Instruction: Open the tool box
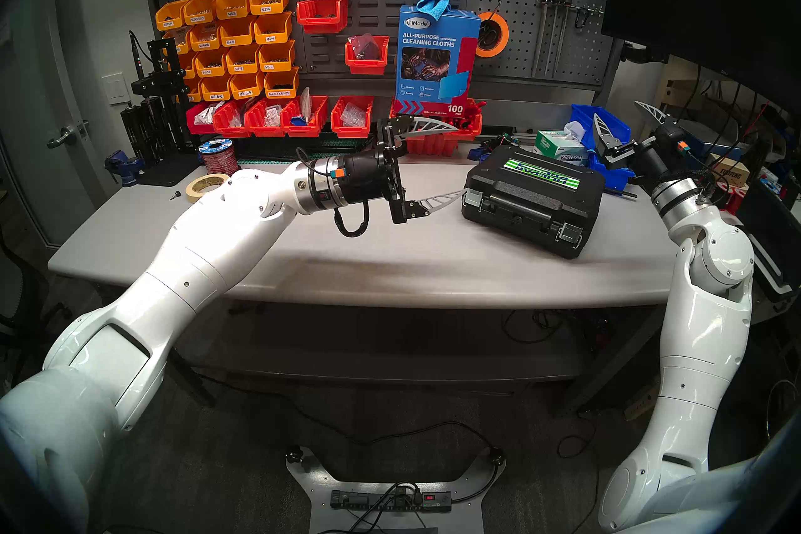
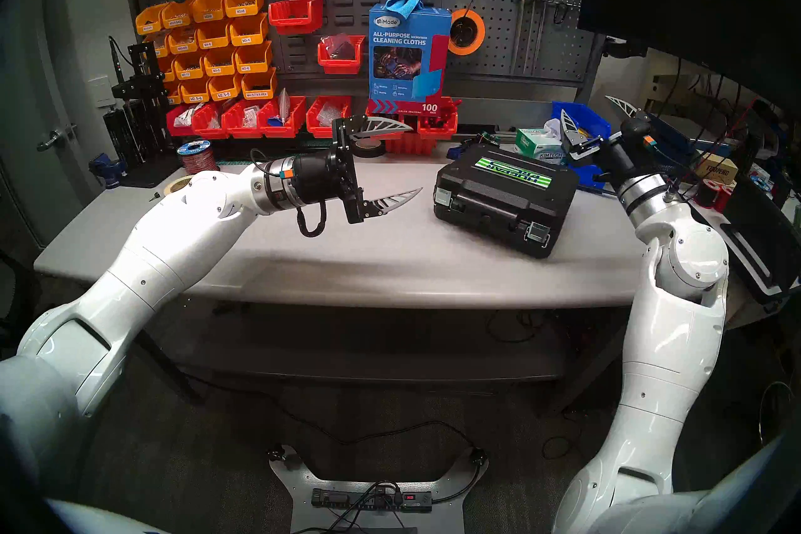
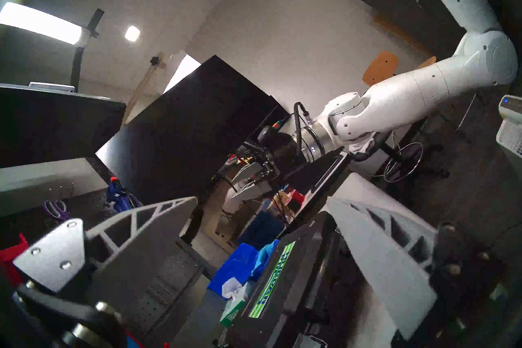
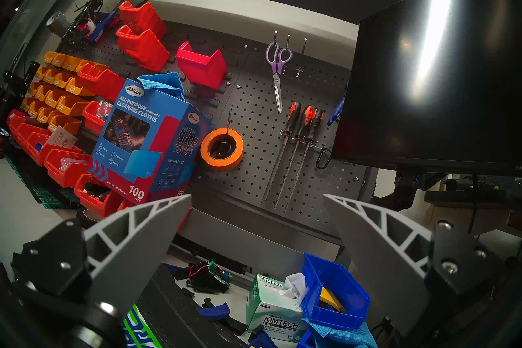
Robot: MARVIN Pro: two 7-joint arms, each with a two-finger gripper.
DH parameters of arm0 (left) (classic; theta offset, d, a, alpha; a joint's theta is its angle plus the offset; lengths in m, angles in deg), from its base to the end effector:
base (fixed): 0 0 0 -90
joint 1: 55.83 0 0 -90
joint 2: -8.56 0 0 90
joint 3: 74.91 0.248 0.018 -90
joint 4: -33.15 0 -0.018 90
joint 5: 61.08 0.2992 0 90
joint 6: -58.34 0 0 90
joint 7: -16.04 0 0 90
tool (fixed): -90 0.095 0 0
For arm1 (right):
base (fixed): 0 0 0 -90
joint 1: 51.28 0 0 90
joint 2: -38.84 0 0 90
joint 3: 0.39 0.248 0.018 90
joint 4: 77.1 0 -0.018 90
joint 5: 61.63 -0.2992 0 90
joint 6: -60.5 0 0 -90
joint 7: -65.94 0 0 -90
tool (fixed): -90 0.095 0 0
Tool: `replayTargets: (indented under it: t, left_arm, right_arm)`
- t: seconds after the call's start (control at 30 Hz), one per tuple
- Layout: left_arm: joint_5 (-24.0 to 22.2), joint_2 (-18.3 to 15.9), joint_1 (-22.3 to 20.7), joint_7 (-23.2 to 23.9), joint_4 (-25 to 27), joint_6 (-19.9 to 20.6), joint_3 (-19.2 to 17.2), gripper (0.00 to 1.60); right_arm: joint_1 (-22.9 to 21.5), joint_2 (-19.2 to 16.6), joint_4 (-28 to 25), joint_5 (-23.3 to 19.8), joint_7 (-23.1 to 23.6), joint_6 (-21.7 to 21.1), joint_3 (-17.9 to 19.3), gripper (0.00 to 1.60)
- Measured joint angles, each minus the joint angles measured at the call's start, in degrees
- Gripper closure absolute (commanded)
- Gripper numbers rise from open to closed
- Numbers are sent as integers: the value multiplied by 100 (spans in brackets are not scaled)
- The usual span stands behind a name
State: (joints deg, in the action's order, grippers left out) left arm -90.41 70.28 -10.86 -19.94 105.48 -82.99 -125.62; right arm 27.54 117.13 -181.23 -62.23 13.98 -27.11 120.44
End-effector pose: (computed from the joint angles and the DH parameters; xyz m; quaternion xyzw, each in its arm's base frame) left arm 0.4435 -0.0889 -0.0969 0.1473 -0.5896 0.7607 0.2279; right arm 0.3796 -0.1782 -0.0649 0.5304 0.1704 0.8256 0.0895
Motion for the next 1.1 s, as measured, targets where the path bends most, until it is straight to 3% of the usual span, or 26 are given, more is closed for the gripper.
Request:
replayTargets:
  t: [0.2, 0.57, 0.8, 1.1]
  left_arm:
    - [526, 97, -251, -315, -329, -280, 414, 0]
    - [1298, 130, -533, -410, -743, -369, 1034, 0]
    - [1630, 151, -612, -416, -861, -371, 1193, 0]
    - [2452, 336, -695, -481, -1029, -372, 1213, 0]
  right_arm:
    - [0, -2, 0, -1, -1, 1, -1, 0]
    - [0, -5, 0, -2, -5, 1, -4, 0]
    - [0, -6, 0, -4, -7, 1, -6, 0]
    - [0, -8, 0, -6, -10, 2, -8, 0]
